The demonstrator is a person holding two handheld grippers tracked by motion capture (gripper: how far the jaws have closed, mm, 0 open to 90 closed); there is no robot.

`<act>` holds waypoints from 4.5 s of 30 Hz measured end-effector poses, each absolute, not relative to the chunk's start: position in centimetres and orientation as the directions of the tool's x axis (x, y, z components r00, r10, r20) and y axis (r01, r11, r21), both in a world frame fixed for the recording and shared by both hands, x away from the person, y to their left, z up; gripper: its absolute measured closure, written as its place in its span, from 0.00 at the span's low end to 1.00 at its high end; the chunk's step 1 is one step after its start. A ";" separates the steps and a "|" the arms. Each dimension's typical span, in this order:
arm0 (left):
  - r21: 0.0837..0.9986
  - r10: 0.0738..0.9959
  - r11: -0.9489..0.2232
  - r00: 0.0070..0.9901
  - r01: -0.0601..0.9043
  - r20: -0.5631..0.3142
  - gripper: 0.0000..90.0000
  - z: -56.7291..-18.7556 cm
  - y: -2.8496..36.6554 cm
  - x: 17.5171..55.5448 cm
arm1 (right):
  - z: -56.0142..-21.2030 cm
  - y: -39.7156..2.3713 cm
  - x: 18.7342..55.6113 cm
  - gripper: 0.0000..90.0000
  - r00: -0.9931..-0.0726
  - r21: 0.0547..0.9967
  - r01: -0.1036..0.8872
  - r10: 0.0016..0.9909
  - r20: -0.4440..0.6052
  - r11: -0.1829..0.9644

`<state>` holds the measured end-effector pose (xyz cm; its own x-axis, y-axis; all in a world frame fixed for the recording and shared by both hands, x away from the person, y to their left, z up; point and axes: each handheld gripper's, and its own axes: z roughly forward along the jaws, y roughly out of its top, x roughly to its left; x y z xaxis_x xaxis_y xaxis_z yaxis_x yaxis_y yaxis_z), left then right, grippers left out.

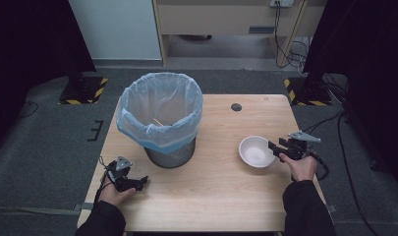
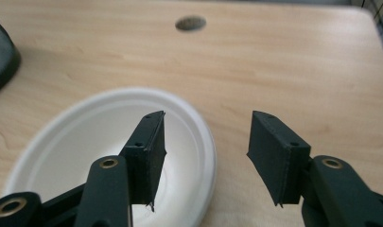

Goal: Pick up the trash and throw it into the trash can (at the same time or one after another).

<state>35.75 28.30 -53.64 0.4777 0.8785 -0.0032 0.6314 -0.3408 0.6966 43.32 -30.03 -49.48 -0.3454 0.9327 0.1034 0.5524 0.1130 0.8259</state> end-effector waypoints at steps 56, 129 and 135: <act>0.697 0.879 -0.341 0.477 0.631 -0.003 0.00 -53.6 28.3 35.7 | -36.7 -26.5 40.5 0.92 -0.490 0.947 0.259 0.819 0.297 -0.188; 0.697 0.877 -0.343 0.480 0.630 -0.002 0.00 -53.6 28.3 35.8 | -44.5 -23.0 41.5 0.28 -0.489 0.891 0.447 0.855 0.171 0.078; 0.697 0.877 -0.342 0.480 0.630 -0.003 0.00 -53.6 28.3 35.8 | -49.0 -26.2 40.3 0.26 -0.453 0.828 0.550 0.872 0.183 0.112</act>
<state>35.78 28.30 -53.64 0.4799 0.8773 -0.0028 0.6303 -0.3425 0.6968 40.27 -26.18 -48.97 -0.4535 0.8722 0.1833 0.5495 0.1117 0.8280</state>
